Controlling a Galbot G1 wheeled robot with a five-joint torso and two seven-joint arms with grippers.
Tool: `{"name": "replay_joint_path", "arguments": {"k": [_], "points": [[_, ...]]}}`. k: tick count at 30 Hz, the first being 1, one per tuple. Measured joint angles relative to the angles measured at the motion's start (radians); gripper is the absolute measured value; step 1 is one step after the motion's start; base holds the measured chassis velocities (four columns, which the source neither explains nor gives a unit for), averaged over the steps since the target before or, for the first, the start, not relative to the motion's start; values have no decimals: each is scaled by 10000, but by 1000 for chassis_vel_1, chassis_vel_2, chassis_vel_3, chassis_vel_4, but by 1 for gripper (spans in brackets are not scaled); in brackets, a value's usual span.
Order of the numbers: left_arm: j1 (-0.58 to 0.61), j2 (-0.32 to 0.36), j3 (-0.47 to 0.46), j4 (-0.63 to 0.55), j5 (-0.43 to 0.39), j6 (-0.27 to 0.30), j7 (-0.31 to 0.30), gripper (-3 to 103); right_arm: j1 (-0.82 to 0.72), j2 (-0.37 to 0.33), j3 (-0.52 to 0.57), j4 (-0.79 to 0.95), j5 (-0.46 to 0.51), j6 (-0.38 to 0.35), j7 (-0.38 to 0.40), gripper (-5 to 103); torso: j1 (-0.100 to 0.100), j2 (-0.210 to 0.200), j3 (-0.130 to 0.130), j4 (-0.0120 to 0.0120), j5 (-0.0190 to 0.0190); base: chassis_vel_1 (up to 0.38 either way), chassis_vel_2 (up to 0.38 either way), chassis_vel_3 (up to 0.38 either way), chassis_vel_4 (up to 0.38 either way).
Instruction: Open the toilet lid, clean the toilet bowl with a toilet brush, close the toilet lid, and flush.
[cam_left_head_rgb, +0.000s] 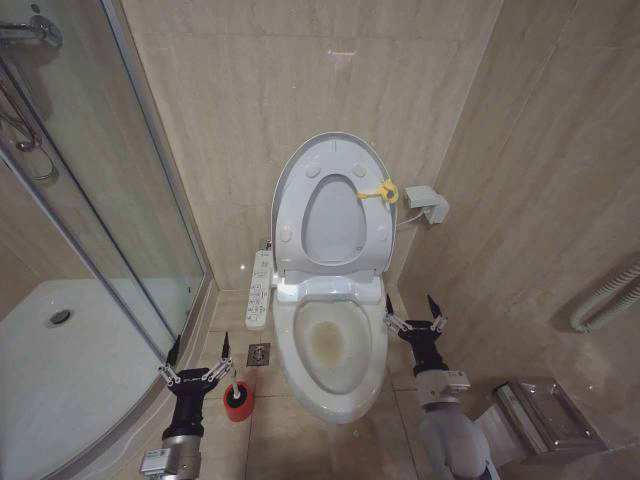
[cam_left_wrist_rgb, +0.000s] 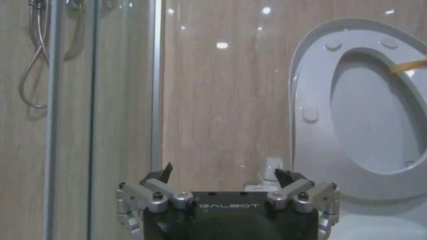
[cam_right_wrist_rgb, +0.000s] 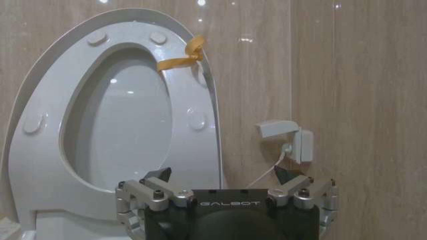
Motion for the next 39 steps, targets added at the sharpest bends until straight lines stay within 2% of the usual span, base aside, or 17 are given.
{"name": "replay_joint_path", "arguments": {"k": [9,27,39], "points": [[-104,11,244,71,68,-69,188,100,0,0,0,0,0,0,0,100,0,0,0,0,0,0,0,0,0],[-529,215,-1,437,14,-413,611,100,0,0,0,0,0,0,0,100,0,0,0,0,-1,0,0,0,0],[-818,252,41,550,-49,-427,659,100,0,0,0,0,0,0,0,100,0,0,0,0,-1,0,0,0,0]]}}
